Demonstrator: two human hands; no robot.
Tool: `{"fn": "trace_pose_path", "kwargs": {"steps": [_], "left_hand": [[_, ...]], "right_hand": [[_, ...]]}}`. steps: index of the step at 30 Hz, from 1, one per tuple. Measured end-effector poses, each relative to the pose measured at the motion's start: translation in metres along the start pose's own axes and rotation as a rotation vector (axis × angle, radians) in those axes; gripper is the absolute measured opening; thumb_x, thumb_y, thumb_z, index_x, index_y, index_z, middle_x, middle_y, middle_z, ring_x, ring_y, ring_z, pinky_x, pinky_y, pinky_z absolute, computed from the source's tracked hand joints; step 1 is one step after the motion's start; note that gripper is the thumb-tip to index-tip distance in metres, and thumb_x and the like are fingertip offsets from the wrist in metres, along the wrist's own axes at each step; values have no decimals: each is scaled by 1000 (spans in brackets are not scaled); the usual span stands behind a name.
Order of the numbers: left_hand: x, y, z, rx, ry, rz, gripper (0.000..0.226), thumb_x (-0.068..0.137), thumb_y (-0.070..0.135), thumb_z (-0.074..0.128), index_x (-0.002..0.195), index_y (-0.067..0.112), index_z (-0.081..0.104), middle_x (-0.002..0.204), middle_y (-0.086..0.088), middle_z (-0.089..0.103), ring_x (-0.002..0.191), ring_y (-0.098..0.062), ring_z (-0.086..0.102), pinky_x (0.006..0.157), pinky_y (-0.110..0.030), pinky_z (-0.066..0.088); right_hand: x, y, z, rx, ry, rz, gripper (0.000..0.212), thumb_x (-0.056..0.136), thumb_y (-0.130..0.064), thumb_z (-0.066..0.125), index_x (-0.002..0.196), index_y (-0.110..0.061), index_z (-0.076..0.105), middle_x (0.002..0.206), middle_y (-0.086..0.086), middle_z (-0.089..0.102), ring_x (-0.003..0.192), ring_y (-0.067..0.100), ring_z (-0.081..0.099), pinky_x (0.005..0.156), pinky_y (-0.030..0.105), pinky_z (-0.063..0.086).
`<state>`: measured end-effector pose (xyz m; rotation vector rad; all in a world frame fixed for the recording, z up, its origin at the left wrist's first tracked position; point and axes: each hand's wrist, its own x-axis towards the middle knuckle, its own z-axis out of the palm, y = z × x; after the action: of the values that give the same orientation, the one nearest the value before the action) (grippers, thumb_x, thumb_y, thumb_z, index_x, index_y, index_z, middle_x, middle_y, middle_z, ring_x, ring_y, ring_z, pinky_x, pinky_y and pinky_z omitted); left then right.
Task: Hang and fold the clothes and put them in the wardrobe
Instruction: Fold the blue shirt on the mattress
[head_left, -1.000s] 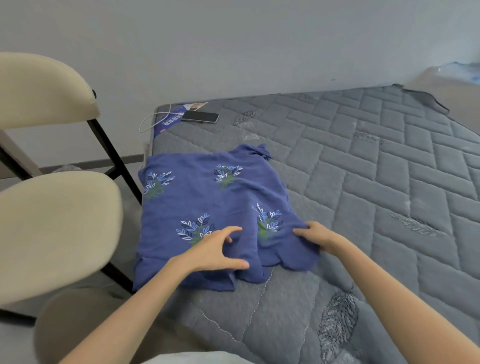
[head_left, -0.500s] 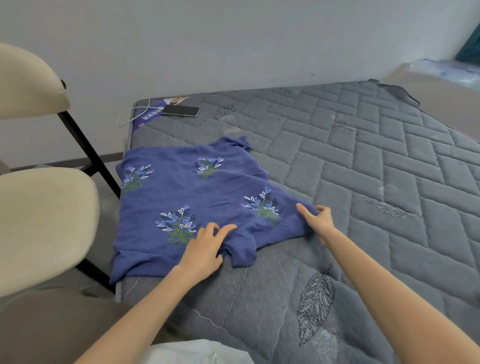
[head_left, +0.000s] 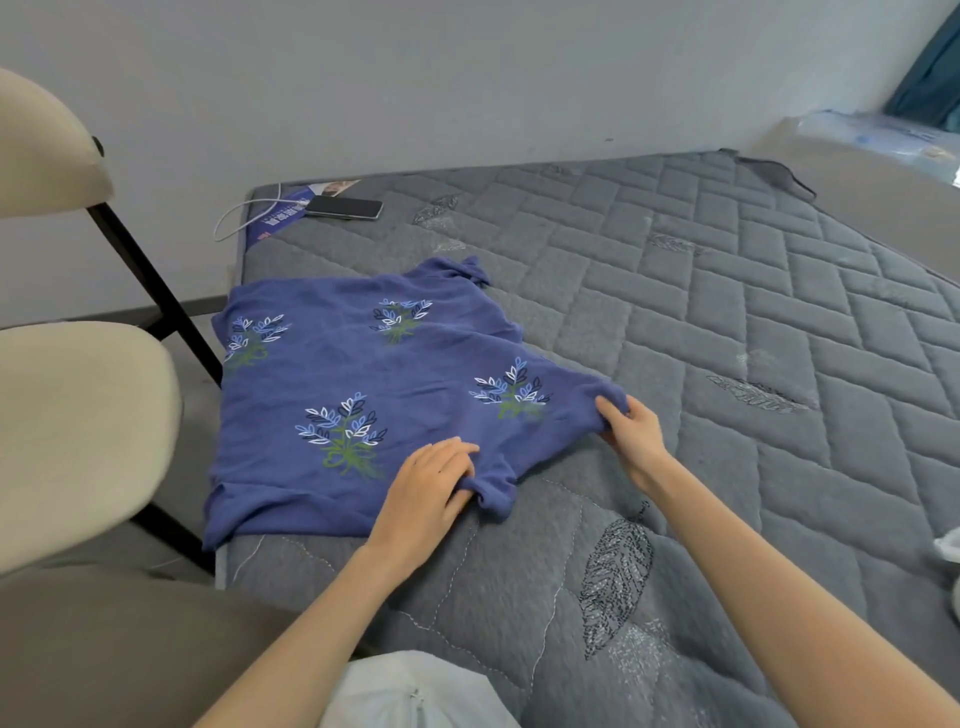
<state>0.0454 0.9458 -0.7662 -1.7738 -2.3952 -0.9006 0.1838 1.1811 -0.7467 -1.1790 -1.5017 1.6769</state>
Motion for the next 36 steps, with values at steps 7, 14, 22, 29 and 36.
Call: {"fn": "trace_pose_path", "kwargs": {"steps": [7, 14, 22, 29, 36], "left_hand": [[-10, 28, -8, -112, -144, -97, 11, 90, 28, 49, 95, 20, 55, 100, 11, 65, 92, -15, 58, 71, -34, 46], [-22, 23, 6, 104, -243, 30, 45, 72, 25, 68, 111, 28, 45, 106, 4, 62, 94, -20, 61, 72, -27, 49], [-14, 39, 16, 216, -125, 207, 20, 76, 16, 42, 77, 21, 62, 96, 1, 68, 84, -18, 66, 89, -29, 37], [-18, 54, 4, 4, -194, -34, 14, 97, 25, 44, 94, 11, 46, 88, -7, 61, 82, -36, 55, 61, -36, 36], [-27, 44, 15, 143, -190, 131, 22, 69, 33, 51, 89, 23, 53, 85, 10, 59, 73, -15, 58, 58, -22, 43]], "right_hand": [[1, -6, -9, -252, 158, -31, 10, 94, -13, 52, 91, -9, 61, 92, 10, 65, 82, 18, 58, 76, 33, 50], [-18, 7, -27, -513, -133, 276, 47, 78, -50, 71, 93, -6, 63, 83, 1, 61, 75, 15, 57, 62, 28, 47], [-40, 6, -28, -355, -223, -42, 26, 88, 8, 55, 112, -4, 56, 110, 8, 62, 103, 21, 57, 83, 23, 51], [-35, 2, -44, -534, 115, 71, 12, 90, -20, 59, 87, -9, 55, 82, 10, 59, 73, 26, 56, 56, 35, 48], [-48, 12, -60, -516, -83, 385, 49, 79, -42, 73, 58, -17, 37, 58, 2, 39, 57, 16, 38, 51, 24, 38]]}}
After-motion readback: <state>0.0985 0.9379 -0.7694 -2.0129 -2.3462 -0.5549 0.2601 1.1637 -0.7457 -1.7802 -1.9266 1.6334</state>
